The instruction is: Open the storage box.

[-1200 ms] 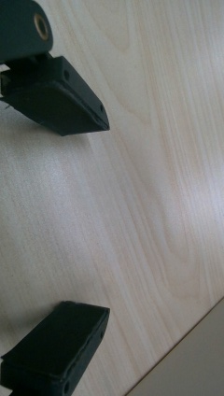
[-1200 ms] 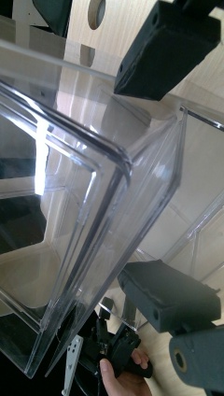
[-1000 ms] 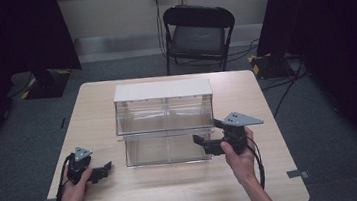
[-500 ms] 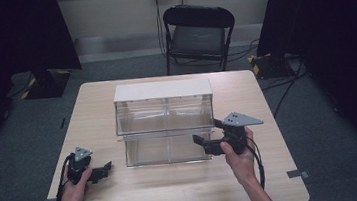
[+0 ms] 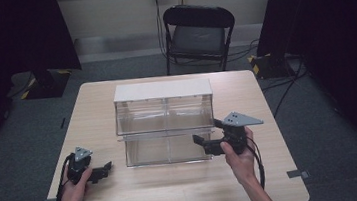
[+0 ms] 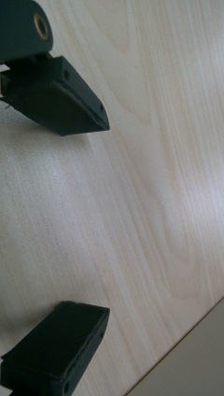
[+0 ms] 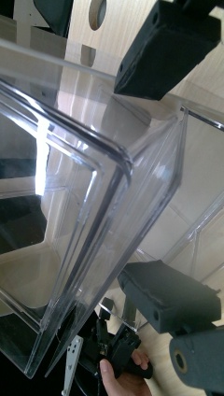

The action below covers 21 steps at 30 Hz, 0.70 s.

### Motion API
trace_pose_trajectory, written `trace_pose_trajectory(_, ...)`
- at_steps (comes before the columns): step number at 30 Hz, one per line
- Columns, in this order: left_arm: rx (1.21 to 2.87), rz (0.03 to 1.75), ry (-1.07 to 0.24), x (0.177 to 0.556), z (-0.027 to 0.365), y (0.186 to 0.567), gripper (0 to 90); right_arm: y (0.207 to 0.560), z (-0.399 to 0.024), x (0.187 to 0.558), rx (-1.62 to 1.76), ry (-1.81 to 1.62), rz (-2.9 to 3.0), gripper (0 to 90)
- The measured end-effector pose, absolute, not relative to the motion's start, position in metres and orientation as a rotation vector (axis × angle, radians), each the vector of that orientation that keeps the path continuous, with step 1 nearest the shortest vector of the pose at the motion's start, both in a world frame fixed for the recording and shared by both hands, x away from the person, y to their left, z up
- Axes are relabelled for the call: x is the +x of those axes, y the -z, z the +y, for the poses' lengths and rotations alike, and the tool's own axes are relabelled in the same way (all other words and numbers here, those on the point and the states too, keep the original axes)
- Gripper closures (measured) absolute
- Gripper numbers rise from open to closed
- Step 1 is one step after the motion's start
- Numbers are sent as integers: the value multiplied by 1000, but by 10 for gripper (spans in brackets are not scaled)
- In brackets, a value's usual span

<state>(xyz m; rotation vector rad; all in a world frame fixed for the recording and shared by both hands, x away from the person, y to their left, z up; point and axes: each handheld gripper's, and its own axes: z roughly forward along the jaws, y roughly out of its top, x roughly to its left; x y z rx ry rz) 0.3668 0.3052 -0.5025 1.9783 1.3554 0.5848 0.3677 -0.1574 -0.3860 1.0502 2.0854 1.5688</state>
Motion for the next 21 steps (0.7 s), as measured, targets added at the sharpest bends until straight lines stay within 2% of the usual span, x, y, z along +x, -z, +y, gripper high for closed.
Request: trace_pose_trajectory(21, 1978, 1355, -584, 367, 305, 502, 92, 386, -157, 368, 1052, -1564, 2088, 108)
